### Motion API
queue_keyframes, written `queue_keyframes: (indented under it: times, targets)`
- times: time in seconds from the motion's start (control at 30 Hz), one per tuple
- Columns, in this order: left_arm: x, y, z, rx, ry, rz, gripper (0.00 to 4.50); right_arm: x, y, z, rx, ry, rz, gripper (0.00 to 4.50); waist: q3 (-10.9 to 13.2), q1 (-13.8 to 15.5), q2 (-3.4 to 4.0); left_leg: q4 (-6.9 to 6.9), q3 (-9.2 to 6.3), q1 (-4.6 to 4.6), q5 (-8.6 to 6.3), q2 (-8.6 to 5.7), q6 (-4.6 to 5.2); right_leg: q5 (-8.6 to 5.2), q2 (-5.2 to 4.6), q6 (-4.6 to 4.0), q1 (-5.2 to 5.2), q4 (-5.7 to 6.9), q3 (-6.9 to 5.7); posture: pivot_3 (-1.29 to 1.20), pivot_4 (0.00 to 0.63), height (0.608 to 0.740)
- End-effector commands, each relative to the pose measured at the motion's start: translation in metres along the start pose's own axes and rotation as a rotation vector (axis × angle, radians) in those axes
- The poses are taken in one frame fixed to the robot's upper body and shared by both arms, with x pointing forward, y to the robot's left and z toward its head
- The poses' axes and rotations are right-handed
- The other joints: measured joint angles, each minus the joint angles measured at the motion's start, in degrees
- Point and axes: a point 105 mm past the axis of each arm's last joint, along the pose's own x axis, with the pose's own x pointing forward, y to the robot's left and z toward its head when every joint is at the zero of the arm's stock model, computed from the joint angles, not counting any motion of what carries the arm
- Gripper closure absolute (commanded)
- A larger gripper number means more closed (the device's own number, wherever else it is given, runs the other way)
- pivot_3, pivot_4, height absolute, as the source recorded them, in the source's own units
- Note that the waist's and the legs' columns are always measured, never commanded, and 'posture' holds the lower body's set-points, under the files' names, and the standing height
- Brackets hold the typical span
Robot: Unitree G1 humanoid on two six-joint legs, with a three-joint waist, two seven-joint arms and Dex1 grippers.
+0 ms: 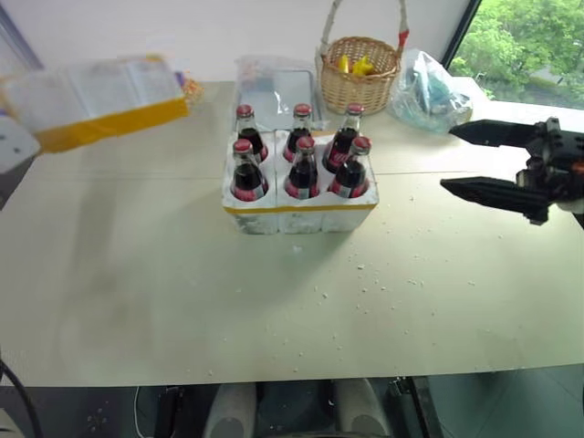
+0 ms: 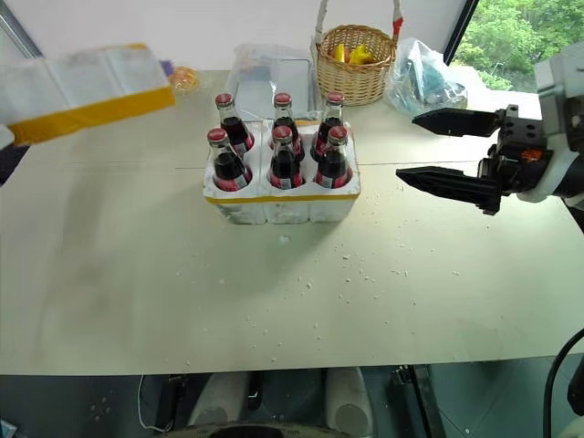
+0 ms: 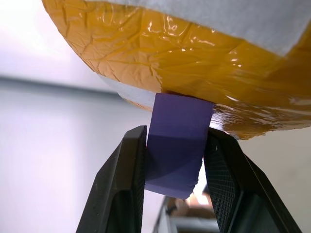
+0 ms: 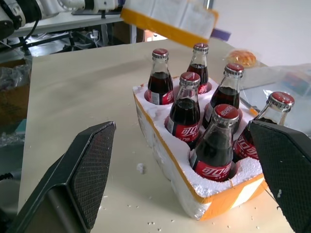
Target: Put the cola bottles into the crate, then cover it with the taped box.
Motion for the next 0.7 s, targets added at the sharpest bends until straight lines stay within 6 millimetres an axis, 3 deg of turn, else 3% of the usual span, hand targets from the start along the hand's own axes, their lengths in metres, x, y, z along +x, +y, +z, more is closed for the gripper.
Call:
queue_keyframes:
  times: [0.03,0.3,0.7]
  targets:
    - [-0.002,0.045,0.030,0.000,-0.090,0.101,2.75,-0.001,0.000,0.006,-0.040,-0.017,-0.002,0.00,0.0,0.0,0.00,0.00,0.00,0.00,0.00,0.00,0.00,0.00,0.00,0.00,0.00,0.00,0.00,0.00,0.150,0.737]
    - [-0.008,0.080,0.085,-0.022,-0.232,0.172,2.75,0.004,0.000,0.000,-0.033,-0.024,0.004,0.00,0.0,-0.2,0.00,0.01,-0.03,0.01,0.01,0.02,0.01,0.00,0.07,0.00,0.00,0.08,0.01,0.00,0.150,0.737]
    - [-0.011,0.094,0.139,-0.165,-0.361,0.208,2.75,0.005,-0.001,0.002,-0.043,-0.021,-0.002,0.00,0.0,0.0,-0.01,0.12,-0.07,0.01,0.01,0.01,0.02,0.00,0.09,0.01,0.03,0.16,0.02,0.00,0.150,0.737]
